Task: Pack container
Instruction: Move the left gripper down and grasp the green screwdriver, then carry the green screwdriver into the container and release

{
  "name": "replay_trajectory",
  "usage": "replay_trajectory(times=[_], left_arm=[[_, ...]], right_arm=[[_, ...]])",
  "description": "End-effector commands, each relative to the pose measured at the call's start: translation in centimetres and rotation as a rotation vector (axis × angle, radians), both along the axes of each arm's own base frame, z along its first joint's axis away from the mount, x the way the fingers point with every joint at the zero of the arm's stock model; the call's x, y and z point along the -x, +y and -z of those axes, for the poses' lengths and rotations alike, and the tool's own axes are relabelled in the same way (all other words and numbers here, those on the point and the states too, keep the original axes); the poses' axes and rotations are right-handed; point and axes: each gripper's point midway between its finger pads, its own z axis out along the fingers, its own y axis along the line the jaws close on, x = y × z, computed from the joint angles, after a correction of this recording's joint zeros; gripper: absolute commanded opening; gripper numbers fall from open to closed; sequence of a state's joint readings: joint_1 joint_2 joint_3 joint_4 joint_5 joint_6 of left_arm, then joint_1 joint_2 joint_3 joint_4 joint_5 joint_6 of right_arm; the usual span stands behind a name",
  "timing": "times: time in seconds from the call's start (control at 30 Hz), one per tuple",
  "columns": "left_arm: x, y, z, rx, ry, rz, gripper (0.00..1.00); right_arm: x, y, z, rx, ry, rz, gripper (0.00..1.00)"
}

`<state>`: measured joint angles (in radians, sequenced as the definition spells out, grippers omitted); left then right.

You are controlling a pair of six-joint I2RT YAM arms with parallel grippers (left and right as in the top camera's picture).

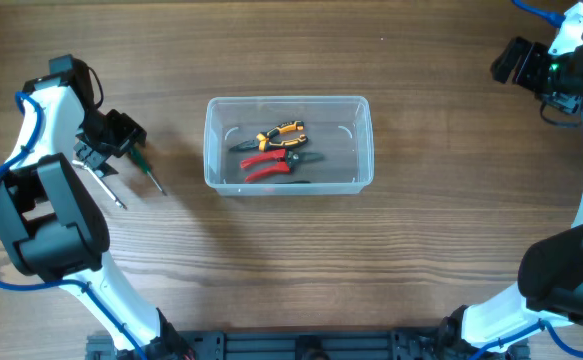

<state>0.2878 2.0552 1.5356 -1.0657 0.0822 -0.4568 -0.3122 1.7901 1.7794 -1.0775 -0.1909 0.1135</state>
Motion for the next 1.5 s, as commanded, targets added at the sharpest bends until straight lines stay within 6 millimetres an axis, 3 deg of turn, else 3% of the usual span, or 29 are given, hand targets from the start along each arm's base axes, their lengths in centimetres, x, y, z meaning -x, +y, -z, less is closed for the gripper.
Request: replay_trajectory(times=[0.0, 0.23, 0.37, 0.7, 0.87, 0.97, 1.07, 1.1, 1.2, 1.23, 1.3, 1.43, 1.47], left_arm=[[0.1, 0.1, 1.6, -0.005, 0.035, 0.073, 0.82], [0.2, 0.3, 3.2, -0.006, 0.064, 0.096, 0.81], [-0.1, 0.4, 3.2, -0.014, 0.053, 0.096, 0.52], [-0.4, 0.5, 3.2, -0.017, 0.041, 0.096, 0.04], [-2.3, -0.7, 1.9, 0.045, -0.033, 0.127, 0.04], [-4.9, -1.6, -1.9, 0.026, -0.099, 0.240, 0.04], [-8.0, -4.9, -6.8, -0.016, -0.213, 0.457, 0.04], [-9.6, -7.9, -9.8, -0.043, -0.290, 0.587, 0.04], [-11.3, -14.2, -14.7, -0.125, -0.418, 0.864, 0.04], [-11.7, -18.3, -17.1, -0.241, -0.472, 1.075, 0.04], [-11.3, -23.0, -18.1, -0.391, -0.479, 1.342, 0.04], [-7.4, -32.7, -17.4, -0.444, -0.493, 1.932, 0.04], [-6.5, -33.9, -16.9, -0.443, -0.477, 2.044, 0.04]], right_arm=[[0.2, 0.5, 0.6, -0.028, 0.021, 0.007, 1.00], [0.6, 0.7, 0.8, -0.035, 0.042, 0.007, 1.00], [0.6, 0.7, 0.8, -0.035, 0.042, 0.007, 1.00], [0.6, 0.6, 0.8, -0.034, 0.040, 0.007, 1.00], [0.6, 0.6, 0.8, -0.035, 0.040, 0.008, 1.00], [0.6, 0.6, 0.8, -0.034, 0.040, 0.007, 1.00], [0.6, 0.6, 0.8, -0.034, 0.039, 0.007, 1.00], [0.6, 0.6, 0.8, -0.034, 0.040, 0.007, 1.00], [0.6, 0.6, 0.8, -0.034, 0.040, 0.007, 1.00], [0.6, 0.6, 0.8, -0.034, 0.040, 0.007, 1.00], [0.6, 0.6, 0.8, -0.034, 0.039, 0.007, 1.00], [0.6, 0.6, 0.8, -0.034, 0.040, 0.007, 1.00], [0.6, 0.6, 0.8, -0.034, 0.039, 0.007, 1.00]])
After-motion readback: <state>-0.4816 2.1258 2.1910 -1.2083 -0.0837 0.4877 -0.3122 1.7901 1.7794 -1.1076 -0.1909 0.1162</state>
